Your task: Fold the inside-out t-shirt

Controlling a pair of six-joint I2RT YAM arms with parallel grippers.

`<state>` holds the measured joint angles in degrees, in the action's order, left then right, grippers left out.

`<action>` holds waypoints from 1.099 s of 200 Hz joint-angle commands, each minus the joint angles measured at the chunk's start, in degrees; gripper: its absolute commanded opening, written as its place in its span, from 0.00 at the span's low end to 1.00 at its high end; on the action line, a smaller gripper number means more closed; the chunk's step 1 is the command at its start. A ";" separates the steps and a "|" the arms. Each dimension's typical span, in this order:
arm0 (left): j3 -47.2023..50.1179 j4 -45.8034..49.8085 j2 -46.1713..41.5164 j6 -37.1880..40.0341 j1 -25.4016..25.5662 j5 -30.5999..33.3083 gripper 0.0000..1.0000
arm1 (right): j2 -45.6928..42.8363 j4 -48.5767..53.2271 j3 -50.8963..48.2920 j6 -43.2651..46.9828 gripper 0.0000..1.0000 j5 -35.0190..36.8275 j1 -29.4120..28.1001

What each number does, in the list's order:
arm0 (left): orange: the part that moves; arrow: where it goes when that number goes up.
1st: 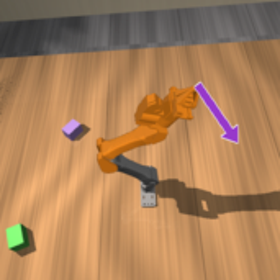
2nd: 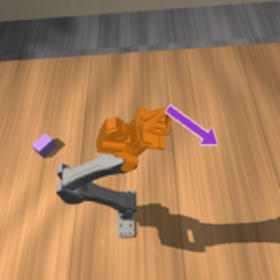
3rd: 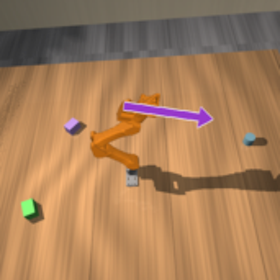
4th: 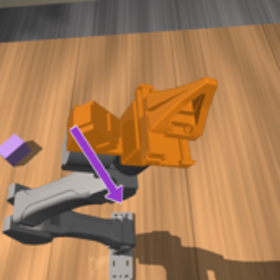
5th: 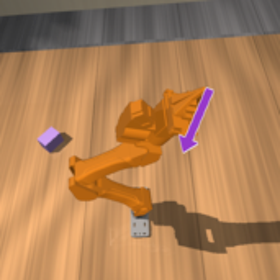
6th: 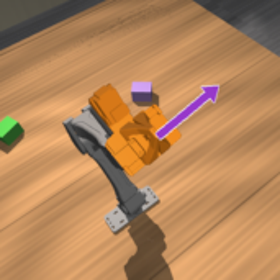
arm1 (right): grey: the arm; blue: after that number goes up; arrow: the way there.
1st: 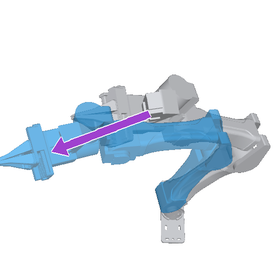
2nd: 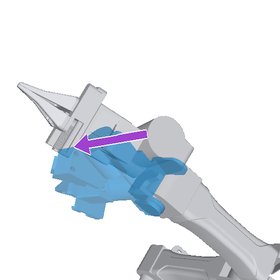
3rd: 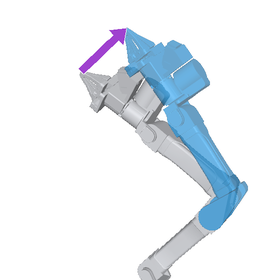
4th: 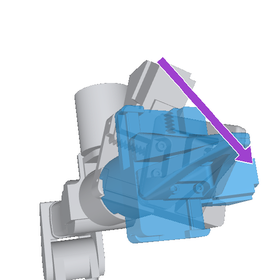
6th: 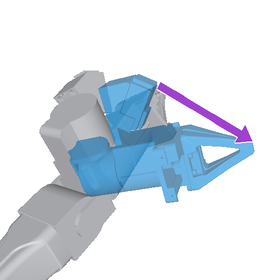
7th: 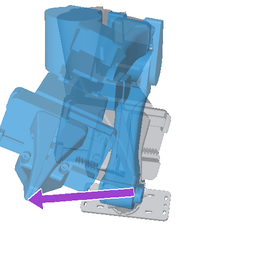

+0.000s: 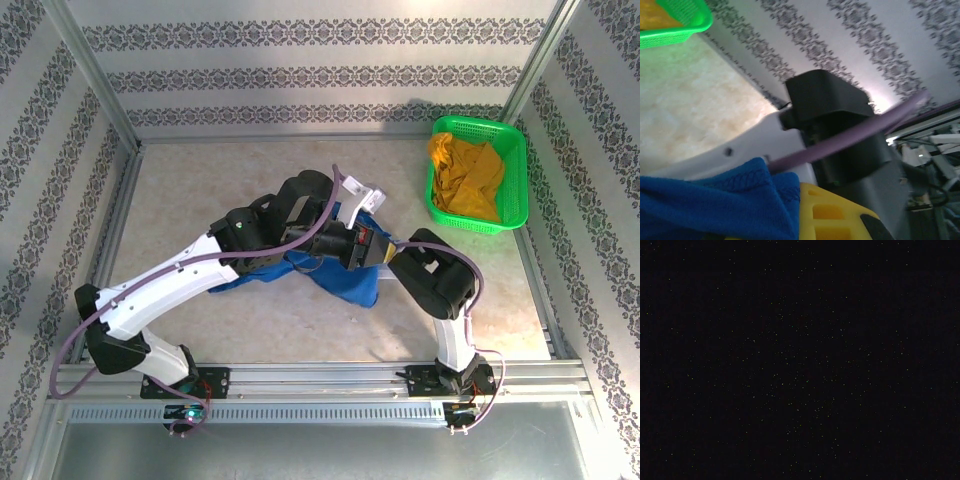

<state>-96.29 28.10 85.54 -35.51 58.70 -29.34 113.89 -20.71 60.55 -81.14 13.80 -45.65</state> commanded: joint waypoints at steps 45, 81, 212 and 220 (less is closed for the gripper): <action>3.54 -10.68 -1.95 -2.47 3.88 -7.50 0.00 | 2.34 15.52 8.40 16.74 0.98 -3.50 2.49; 5.79 -12.33 -2.13 -2.78 3.71 -7.29 0.00 | 1.60 13.51 6.70 18.63 0.95 -5.79 3.60; 14.05 -17.17 -6.44 -6.66 2.84 -2.93 0.00 | 19.49 64.00 39.37 20.86 0.87 4.52 2.62; 14.60 -17.52 -6.97 -6.98 2.61 -2.14 0.00 | 19.62 64.62 39.35 20.92 0.84 3.22 2.71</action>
<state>-83.31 13.02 78.59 -40.97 57.23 -20.01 128.38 30.37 98.15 -60.62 18.76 -42.61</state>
